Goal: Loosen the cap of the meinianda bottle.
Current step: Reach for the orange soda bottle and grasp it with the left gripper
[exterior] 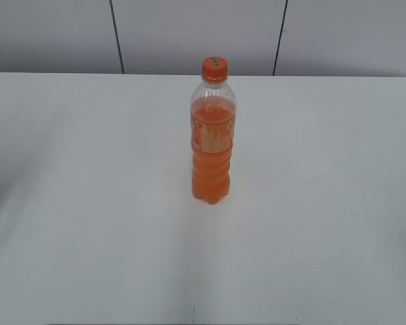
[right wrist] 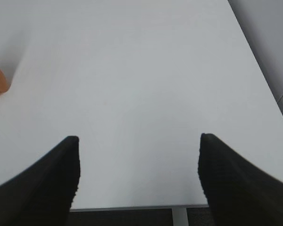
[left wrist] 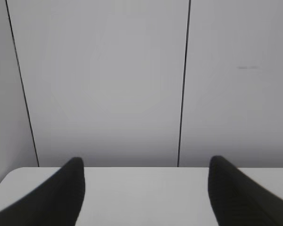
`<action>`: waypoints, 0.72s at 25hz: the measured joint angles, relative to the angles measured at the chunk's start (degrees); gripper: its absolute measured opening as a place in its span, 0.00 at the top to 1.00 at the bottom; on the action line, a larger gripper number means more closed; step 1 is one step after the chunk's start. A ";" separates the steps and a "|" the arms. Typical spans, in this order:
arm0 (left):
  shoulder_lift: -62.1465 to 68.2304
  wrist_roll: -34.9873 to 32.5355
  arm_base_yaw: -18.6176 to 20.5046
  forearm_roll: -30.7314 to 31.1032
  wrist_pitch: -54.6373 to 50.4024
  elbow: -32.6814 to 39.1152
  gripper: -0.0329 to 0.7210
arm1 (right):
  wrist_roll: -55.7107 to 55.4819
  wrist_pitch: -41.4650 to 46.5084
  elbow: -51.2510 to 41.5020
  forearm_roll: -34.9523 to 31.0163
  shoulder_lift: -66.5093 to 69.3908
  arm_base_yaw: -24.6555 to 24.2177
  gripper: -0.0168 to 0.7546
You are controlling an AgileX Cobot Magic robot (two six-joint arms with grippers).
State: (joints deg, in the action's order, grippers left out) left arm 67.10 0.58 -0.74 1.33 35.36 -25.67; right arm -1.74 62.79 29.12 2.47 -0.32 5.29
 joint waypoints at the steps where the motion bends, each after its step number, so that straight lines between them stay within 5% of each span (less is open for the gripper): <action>1: 1.05 0.00 0.00 0.00 1.23 0.00 0.29 | 0.00 0.00 0.00 0.00 0.00 0.00 0.22; 7: 6.05 0.00 0.00 0.00 10.18 0.00 0.29 | 0.00 0.00 0.00 0.00 0.00 0.00 0.22; 18: 12.37 0.00 0.00 5.98 9.77 0.00 0.30 | 0.00 0.00 0.00 0.00 0.00 0.00 0.22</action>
State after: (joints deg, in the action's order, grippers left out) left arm 79.47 0.58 -0.74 7.31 45.13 -25.67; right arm -1.74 62.79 29.12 2.47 -0.32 5.29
